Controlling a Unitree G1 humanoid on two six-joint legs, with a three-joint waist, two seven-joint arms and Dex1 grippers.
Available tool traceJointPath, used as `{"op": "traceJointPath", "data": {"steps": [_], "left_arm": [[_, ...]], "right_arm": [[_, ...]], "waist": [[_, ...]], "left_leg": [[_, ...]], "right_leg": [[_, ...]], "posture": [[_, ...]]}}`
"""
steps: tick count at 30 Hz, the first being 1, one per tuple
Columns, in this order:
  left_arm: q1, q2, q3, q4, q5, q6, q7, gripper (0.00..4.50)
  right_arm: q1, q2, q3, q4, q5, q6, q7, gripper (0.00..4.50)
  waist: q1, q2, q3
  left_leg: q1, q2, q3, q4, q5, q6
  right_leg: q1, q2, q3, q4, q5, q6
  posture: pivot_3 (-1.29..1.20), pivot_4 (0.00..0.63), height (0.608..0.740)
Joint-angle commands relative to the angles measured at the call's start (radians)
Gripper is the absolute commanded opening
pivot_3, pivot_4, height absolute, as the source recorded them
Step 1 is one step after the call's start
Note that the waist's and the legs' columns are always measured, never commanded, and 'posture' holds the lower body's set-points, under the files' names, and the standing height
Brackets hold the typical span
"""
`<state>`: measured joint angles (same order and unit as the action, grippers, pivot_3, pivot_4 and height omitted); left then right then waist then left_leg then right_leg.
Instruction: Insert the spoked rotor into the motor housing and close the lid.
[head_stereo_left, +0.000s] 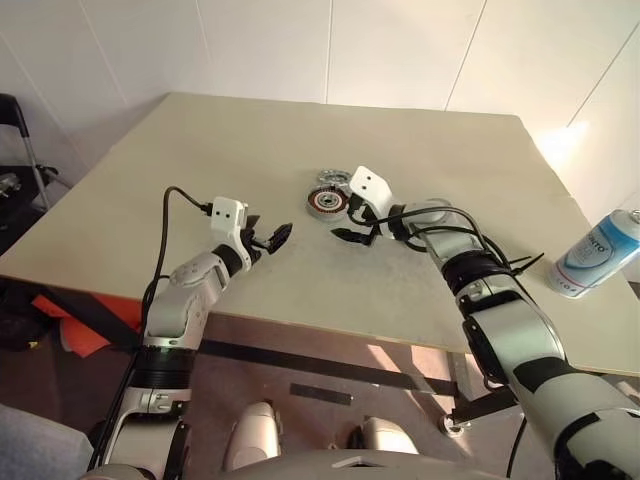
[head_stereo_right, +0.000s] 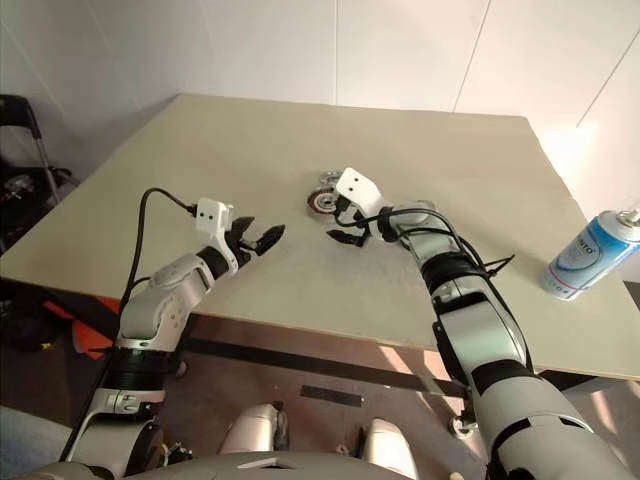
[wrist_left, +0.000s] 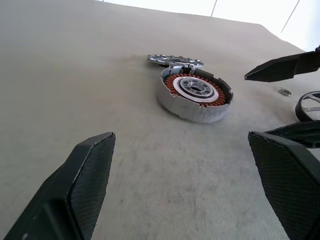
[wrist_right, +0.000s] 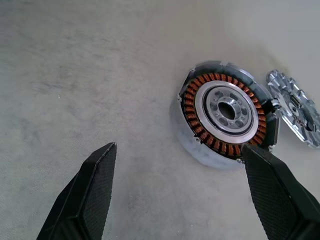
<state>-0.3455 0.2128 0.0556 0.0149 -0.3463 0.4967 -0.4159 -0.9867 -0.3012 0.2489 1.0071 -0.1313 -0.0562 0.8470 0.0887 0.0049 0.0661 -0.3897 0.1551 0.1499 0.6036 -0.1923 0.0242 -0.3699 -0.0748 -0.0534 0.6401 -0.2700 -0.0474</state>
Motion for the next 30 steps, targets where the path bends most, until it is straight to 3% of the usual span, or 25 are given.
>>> {"op": "traceJointPath", "data": {"steps": [1, 12, 30], "left_arm": [[0.008, -0.002, 0.003, -0.055, 0.007, -0.027, 0.014, 4.49], [0.055, -0.031, -0.011, -0.092, 0.02, -0.023, 0.056, 4.49], [0.047, -0.028, -0.025, -0.074, 0.027, -0.022, 0.061, 4.49]], "right_arm": [[-0.085, 0.018, 0.008, 0.082, -0.038, -0.059, -0.028, 4.5], [-0.171, 0.068, 0.024, 0.286, -0.143, -0.061, -0.15, 4.5], [-0.207, 0.127, -0.017, 0.302, -0.13, -0.057, -0.203, 4.5]], "waist": [[0.0, 0.0, 0.0], [-0.006, 0.003, 0.002], [-0.02, 0.007, 0.004]], "left_leg": [[-0.001, 0.0, 0.0, 0.0, 0.0, 0.0], [-0.004, 0.0, 0.0, 0.0, 0.0, 0.001], [-0.005, 0.0, 0.0, 0.0, 0.0, 0.0]], "right_leg": [[-0.001, 0.0, 0.0, 0.0, 0.0, 0.0], [-0.004, 0.0, 0.0, 0.0, 0.0, 0.0], [-0.006, 0.0, 0.0, 0.001, 0.0, 0.0]], "posture": [[0.0, 0.0, 0.74], [0.0, 0.0, 0.74], [0.0, 0.0, 0.74]]}}
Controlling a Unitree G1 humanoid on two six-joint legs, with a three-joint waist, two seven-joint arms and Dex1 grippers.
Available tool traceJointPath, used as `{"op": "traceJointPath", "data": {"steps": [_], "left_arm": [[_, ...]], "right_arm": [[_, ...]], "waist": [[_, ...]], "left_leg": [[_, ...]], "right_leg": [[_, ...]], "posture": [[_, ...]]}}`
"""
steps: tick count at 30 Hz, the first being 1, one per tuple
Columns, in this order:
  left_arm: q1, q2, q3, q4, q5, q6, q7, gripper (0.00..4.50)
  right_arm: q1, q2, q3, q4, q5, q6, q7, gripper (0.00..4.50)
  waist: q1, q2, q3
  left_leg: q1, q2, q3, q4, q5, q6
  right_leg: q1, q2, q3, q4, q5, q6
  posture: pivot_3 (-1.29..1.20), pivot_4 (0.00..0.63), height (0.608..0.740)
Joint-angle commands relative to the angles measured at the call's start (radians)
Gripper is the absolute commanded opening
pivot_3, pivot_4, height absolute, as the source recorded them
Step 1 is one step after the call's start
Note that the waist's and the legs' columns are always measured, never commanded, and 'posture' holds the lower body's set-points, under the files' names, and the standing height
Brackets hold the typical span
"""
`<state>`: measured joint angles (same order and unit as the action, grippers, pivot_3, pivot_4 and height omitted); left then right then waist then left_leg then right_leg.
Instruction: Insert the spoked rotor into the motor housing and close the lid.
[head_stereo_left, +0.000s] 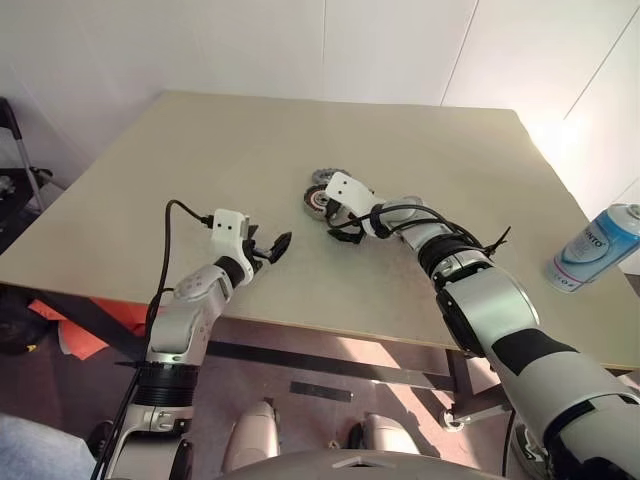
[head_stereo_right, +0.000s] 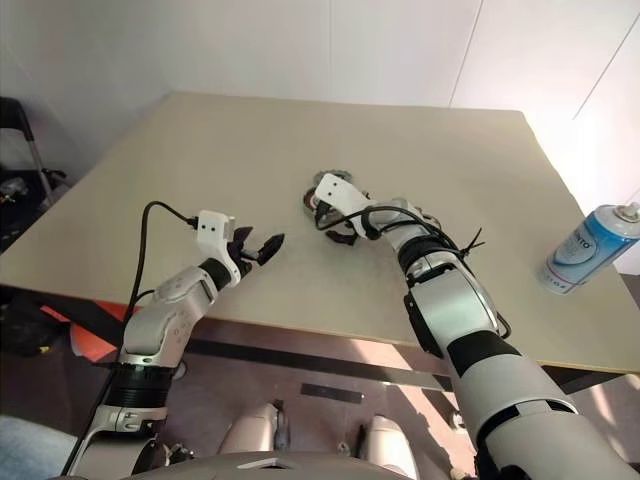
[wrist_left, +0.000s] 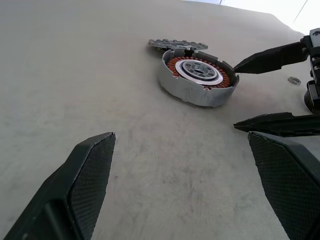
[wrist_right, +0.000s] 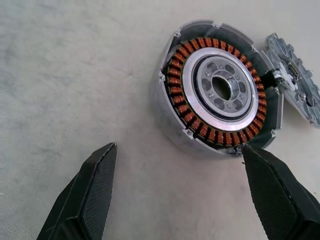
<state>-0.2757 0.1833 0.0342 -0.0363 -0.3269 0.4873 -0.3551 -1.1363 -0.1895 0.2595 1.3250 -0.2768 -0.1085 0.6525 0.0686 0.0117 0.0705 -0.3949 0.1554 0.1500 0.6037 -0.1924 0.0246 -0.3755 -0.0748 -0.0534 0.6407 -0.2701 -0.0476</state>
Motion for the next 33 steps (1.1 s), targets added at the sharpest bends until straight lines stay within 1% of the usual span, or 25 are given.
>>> {"op": "traceJointPath", "data": {"steps": [1, 11, 14, 16, 24, 30, 33], "left_arm": [[-0.024, 0.0, -0.005, -0.022, 0.008, -0.012, 0.0, 4.49], [-0.033, 0.01, -0.001, -0.017, 0.01, -0.012, -0.003, 4.49], [-0.031, 0.014, 0.0, -0.02, 0.011, -0.011, -0.001, 4.5], [-0.029, 0.015, 0.001, -0.024, 0.011, -0.01, 0.001, 4.5], [-0.035, 0.015, 0.004, -0.017, 0.017, -0.011, 0.005, 4.5], [-0.04, 0.013, 0.005, -0.011, 0.022, -0.014, 0.006, 4.5], [-0.041, 0.013, 0.006, -0.009, 0.024, -0.015, 0.007, 4.5]], "right_arm": [[-0.062, 0.022, -0.032, -0.017, 0.017, -0.006, -0.004, 4.5], [-0.045, 0.061, -0.058, 0.013, 0.014, 0.07, -0.001, 4.5], [-0.037, 0.059, -0.052, 0.018, -0.004, 0.081, -0.019, 3.91], [-0.033, 0.057, -0.048, 0.019, -0.013, 0.082, -0.029, 3.27], [-0.021, 0.057, -0.043, 0.02, -0.022, 0.086, -0.024, 3.27], [0.007, 0.057, -0.011, 0.022, -0.059, 0.088, -0.033, 3.27], [0.008, 0.056, -0.013, 0.021, -0.059, 0.092, -0.033, 2.69]], "waist": [[0.0, 0.0, 0.0], [0.001, 0.0, 0.0], [0.0, 0.0, 0.0], [0.0, 0.0, 0.0], [0.001, 0.0, 0.0], [0.001, 0.0, 0.0], [0.001, 0.0, 0.0]], "left_leg": [[-0.001, 0.0, 0.0, 0.0, 0.0, 0.0], [-0.002, 0.0, 0.0, 0.001, 0.0, 0.0], [-0.002, 0.0, 0.0, 0.001, 0.0, 0.0], [-0.002, 0.0, 0.0, 0.001, 0.0, 0.0], [-0.002, 0.0, 0.0, 0.001, 0.0, 0.0], [0.0, 0.0, 0.0, 0.001, 0.0, 0.0], [0.004, 0.0, 0.0, 0.001, 0.0, 0.0]], "right_leg": [[-0.001, 0.0, 0.0, 0.0, 0.0, 0.0], [-0.002, 0.0, 0.0, 0.0, 0.0, 0.0], [-0.002, 0.0, 0.0, 0.0, 0.0, 0.0], [-0.002, 0.0, 0.0, 0.001, 0.0, 0.0], [-0.002, 0.0, 0.0, 0.001, 0.0, 0.0], [0.001, 0.0, 0.0, 0.001, 0.0, 0.0], [0.004, 0.0, 0.0, 0.001, 0.0, 0.0]], "posture": [[0.0, 0.0, 0.74], [0.0, 0.0, 0.74], [0.0, 0.0, 0.74], [0.0, 0.0, 0.74], [0.0, 0.0, 0.74], [0.0, 0.0, 0.74], [0.0, 0.0, 0.74]]}}
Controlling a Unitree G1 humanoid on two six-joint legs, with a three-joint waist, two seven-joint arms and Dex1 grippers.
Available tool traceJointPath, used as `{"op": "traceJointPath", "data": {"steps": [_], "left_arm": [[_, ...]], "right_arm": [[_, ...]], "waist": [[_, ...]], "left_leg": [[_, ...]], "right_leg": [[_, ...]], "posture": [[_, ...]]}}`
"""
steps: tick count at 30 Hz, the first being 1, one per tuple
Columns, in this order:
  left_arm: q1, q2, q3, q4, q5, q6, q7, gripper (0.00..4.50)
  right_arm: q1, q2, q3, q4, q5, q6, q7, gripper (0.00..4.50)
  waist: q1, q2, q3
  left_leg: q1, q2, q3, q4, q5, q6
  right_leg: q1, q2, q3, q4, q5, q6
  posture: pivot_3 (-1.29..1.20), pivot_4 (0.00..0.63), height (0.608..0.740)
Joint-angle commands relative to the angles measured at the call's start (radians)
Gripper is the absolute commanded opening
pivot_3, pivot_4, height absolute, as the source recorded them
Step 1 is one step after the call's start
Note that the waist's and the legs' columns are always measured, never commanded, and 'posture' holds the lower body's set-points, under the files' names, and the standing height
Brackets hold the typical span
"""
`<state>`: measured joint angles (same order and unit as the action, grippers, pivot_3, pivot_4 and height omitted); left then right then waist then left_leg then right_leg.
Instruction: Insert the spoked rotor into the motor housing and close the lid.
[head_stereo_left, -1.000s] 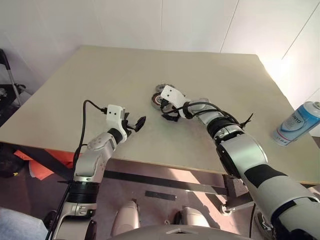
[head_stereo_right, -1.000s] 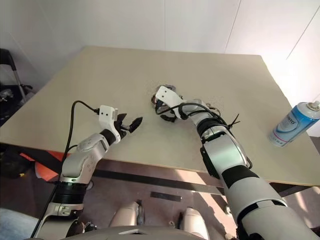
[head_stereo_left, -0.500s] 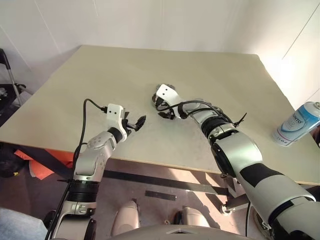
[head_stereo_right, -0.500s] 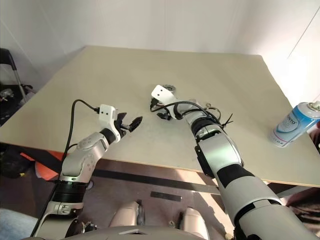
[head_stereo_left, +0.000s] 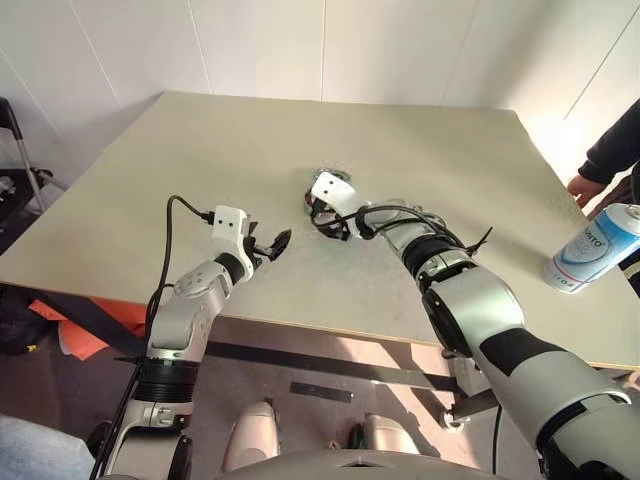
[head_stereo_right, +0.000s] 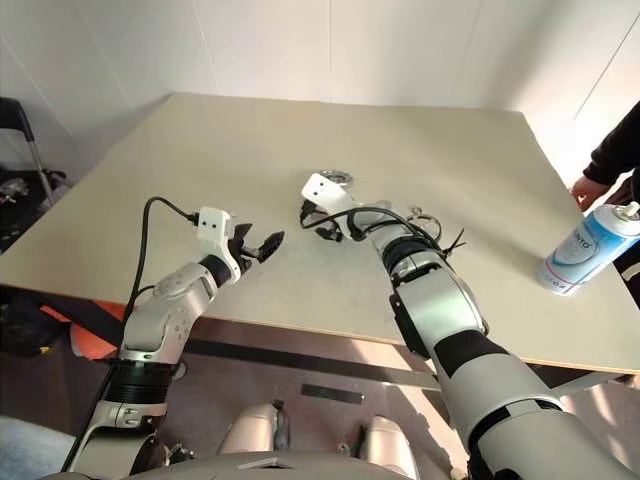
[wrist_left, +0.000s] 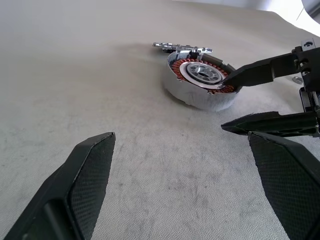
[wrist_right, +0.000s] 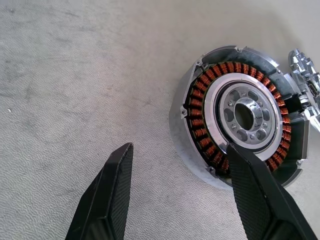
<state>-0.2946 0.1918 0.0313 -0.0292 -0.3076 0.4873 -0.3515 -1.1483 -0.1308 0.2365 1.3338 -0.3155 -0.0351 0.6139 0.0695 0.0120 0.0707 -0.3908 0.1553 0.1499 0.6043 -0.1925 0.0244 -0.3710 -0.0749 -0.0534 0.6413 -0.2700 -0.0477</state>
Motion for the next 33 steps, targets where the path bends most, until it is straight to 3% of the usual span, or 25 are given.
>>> {"op": "traceJointPath", "data": {"steps": [1, 8, 26, 33], "left_arm": [[-0.022, 0.004, 0.009, -0.015, 0.005, -0.015, 0.004, 4.5], [-0.023, 0.005, 0.007, -0.014, 0.007, -0.014, 0.007, 4.5], [-0.024, 0.0, 0.002, -0.003, 0.012, -0.019, 0.009, 4.5], [-0.016, -0.004, 0.0, -0.003, 0.014, -0.02, 0.011, 4.5]], "right_arm": [[0.02, -0.003, 0.01, 0.012, -0.019, 0.019, 0.005, 2.38], [0.017, -0.009, 0.01, 0.011, -0.019, 0.021, -0.009, 0.03], [0.009, -0.033, -0.022, 0.001, 0.004, 0.015, -0.016, 0.03], [-0.008, -0.069, -0.057, -0.046, 0.042, -0.021, 0.067, 0.03]], "waist": [[0.0, 0.0, 0.0], [0.0, 0.0, 0.0], [0.001, 0.0, 0.0], [0.002, 0.0, 0.0]], "left_leg": [[0.001, 0.0, 0.0, 0.0, 0.0, 0.0], [0.005, 0.0, 0.0, -0.001, 0.0, -0.001], [0.004, 0.0, 0.0, -0.001, 0.0, -0.001], [0.003, 0.0, 0.0, -0.001, 0.0, -0.001]], "right_leg": [[0.001, 0.0, 0.0, 0.0, 0.0, 0.0], [0.004, 0.0, 0.0, 0.0, 0.0, 0.0], [0.003, 0.0, 0.0, 0.0, 0.0, 0.0], [0.002, 0.0, 0.0, -0.001, 0.0, 0.0]], "posture": [[0.0, 0.0, 0.74], [0.0, 0.0, 0.74], [0.0, 0.0, 0.74], [0.0, 0.0, 0.74]]}}
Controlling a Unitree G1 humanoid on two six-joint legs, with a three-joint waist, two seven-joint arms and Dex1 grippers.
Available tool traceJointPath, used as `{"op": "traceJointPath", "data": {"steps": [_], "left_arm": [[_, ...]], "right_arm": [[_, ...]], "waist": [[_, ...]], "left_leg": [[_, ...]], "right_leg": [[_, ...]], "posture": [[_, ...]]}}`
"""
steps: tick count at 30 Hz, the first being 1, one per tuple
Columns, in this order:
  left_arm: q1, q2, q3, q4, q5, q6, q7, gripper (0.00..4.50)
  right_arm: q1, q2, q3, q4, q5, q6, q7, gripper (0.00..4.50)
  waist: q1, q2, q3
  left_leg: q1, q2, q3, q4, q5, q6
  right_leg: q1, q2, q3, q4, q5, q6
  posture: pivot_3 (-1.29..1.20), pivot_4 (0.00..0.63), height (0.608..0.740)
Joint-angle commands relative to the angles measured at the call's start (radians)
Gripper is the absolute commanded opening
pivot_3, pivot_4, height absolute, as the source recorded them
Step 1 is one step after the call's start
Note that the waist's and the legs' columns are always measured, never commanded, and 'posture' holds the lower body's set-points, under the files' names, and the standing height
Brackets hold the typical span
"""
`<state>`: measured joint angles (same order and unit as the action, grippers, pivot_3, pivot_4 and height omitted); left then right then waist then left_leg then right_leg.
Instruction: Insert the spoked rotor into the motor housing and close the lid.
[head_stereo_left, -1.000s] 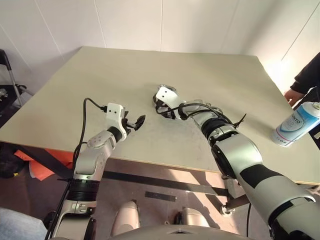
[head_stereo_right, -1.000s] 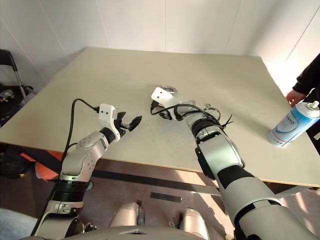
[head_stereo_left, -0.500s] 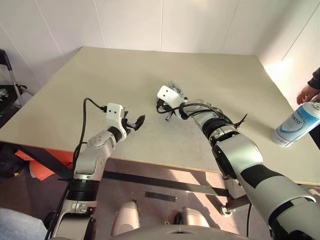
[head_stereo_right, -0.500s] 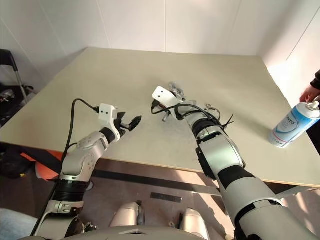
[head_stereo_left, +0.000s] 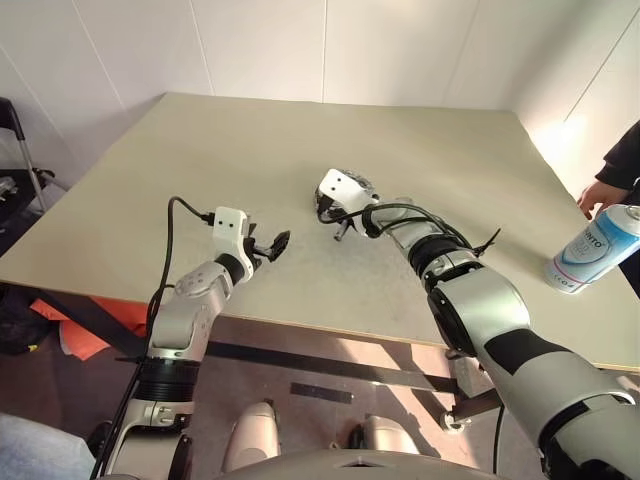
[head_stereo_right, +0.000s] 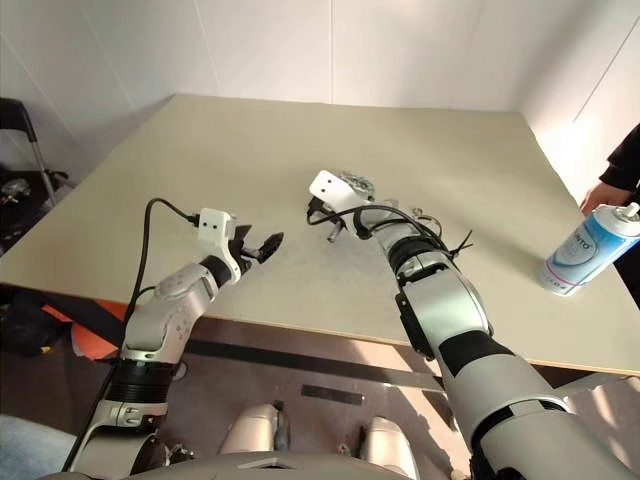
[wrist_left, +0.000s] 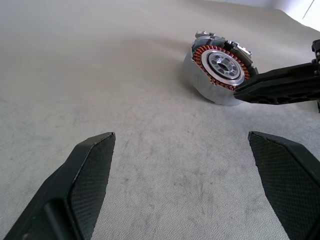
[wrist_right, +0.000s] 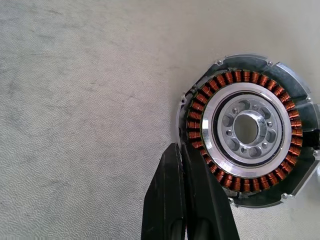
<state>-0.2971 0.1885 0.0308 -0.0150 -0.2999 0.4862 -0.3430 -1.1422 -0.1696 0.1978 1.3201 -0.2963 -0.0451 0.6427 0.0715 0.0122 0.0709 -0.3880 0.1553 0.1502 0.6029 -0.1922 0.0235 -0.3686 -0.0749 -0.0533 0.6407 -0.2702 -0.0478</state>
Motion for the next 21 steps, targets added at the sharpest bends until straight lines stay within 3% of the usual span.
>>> {"op": "traceJointPath", "data": {"steps": [1, 9, 21], "left_arm": [[-0.013, -0.001, 0.0, -0.018, 0.007, -0.019, 0.002, 4.5], [-0.01, -0.006, -0.003, -0.012, 0.012, -0.018, -0.001, 4.5], [-0.007, -0.011, -0.017, -0.006, 0.014, -0.017, -0.009, 4.5]], "right_arm": [[-0.014, -0.037, -0.023, -0.043, 0.03, -0.015, 0.054, 0.03], [0.078, -0.102, -0.021, -0.233, 0.071, -0.006, 0.224, 0.03], [0.415, -0.239, 0.014, -0.871, 0.11, 0.265, 0.372, 0.03]], "waist": [[0.0, 0.0, 0.0], [0.001, 0.0, 0.0], [0.028, -0.001, 0.0]], "left_leg": [[-0.001, 0.0, 0.0, 0.0, 0.0, 0.0], [-0.009, 0.0, 0.0, 0.001, 0.001, 0.005], [-0.016, 0.0, 0.0, 0.006, -0.001, 0.009]], "right_leg": [[0.0, 0.0, 0.0, 0.0, 0.0, 0.0], [-0.008, 0.0, -0.001, 0.0, 0.0, 0.0], [-0.013, 0.0, -0.001, 0.001, 0.0, 0.0]], "posture": [[0.0, 0.0, 0.74], [0.0, 0.0, 0.74], [0.0, 0.0, 0.74]]}}
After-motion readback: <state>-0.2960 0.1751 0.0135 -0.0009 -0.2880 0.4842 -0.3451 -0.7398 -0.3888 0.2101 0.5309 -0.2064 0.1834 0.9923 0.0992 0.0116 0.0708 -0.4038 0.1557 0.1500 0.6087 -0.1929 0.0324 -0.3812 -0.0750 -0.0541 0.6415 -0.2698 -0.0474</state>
